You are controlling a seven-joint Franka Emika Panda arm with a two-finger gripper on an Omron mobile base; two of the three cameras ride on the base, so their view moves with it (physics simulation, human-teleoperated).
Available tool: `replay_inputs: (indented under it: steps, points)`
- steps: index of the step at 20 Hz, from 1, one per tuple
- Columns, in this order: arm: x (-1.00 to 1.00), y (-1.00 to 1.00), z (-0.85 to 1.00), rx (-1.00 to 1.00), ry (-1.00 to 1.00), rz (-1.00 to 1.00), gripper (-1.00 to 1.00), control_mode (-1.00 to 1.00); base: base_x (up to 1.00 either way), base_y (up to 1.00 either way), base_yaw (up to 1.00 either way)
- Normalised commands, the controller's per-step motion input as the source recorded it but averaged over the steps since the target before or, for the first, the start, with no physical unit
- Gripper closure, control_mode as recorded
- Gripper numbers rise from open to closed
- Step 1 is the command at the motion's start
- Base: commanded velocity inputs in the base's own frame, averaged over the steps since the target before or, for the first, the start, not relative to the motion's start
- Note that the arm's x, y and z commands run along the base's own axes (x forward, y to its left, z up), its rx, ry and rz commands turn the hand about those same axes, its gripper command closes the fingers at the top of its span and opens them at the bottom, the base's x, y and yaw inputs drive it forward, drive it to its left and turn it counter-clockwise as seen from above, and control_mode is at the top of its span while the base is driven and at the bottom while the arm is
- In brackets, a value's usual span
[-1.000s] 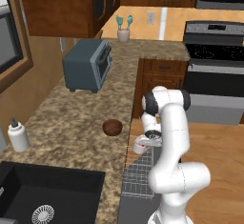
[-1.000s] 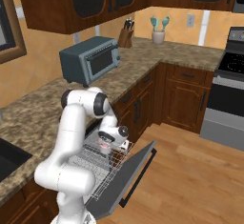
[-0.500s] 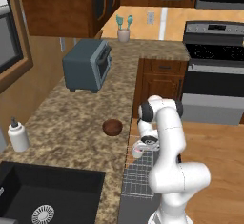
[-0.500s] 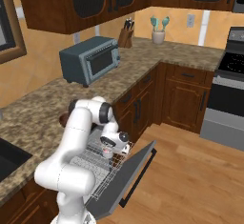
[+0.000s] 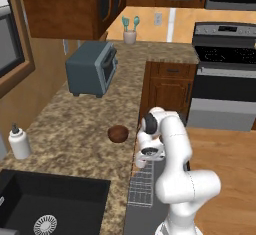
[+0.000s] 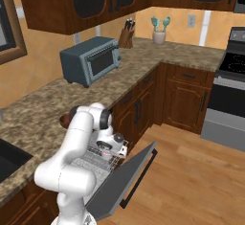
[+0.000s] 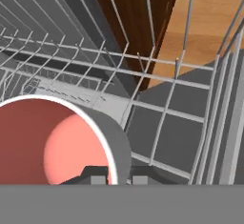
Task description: Pick up the cup and bowl from the counter, place them in the dishwasher, and close the dishwasher door.
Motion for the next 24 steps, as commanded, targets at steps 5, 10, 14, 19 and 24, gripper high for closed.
replay_inputs:
  steps: [5,10,14,19,24]
  points:
    - [-0.19,-0.63,-0.46,-0.01,0.12,0.00,-1.00,-1.00,0.00,0.00,0.00]
    - [-0.44,-0.75,0.05,0.01,0.03,-0.01,-1.00,-1.00,0.00,0.00,0.00]
    - [-0.63,-0.04,0.85,0.02,-0.06,0.00,-1.00,-1.00,0.00,0.00,0.00]
    - [-0.58,-0.01,0.92,0.11,-0.06,0.00,-1.00,-1.00,0.00,0.00,0.00]
    - [-0.67,0.00,1.00,0.14,-0.09,-0.02,-1.00,-1.00,0.00,0.00,0.00]
